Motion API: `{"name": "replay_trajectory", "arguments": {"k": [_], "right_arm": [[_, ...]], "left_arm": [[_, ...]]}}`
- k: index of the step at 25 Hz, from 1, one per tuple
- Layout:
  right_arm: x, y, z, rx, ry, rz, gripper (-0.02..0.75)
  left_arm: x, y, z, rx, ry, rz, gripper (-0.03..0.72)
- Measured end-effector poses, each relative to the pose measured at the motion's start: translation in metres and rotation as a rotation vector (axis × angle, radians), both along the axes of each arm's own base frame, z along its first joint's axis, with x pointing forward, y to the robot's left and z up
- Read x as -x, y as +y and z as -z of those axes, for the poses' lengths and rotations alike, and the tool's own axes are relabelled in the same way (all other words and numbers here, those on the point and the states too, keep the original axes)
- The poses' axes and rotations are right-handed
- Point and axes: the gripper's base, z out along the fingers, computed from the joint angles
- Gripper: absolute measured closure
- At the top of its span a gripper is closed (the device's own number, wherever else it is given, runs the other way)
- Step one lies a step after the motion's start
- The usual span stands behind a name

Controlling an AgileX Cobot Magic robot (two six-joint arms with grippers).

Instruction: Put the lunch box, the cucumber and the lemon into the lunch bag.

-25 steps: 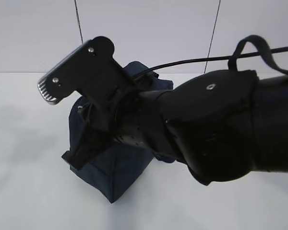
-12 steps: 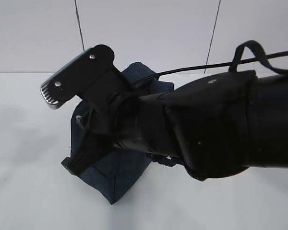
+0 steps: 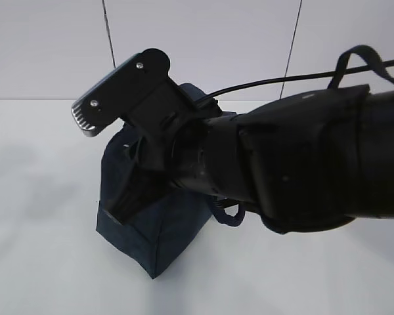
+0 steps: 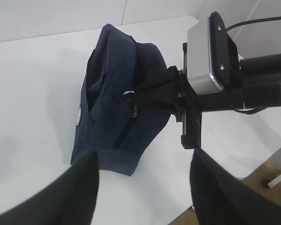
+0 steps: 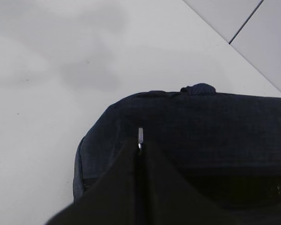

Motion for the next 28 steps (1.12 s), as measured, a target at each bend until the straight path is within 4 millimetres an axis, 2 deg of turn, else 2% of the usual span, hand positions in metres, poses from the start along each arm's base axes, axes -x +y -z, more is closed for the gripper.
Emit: {"name": "replay_trajectory", "arguments": {"k": [9, 17, 28], "right_arm": [[-0.001, -0.003, -0.005, -0.022, 0.003, 0.016, 0.718], [0.002, -0.007, -0.017, -0.091, 0.014, 0.028, 0.718], [0.006, -0.001, -0.018, -0.155, 0.057, -0.021, 0.718]], "left_arm": [[0.0, 0.0, -0.001, 0.005, -0.007, -0.003, 0.258], [0.0, 0.0, -0.001, 0.006, -0.008, -0.003, 0.258], [0.0, 0.0, -0.001, 0.006, -0.008, -0.003, 0.258]]}}
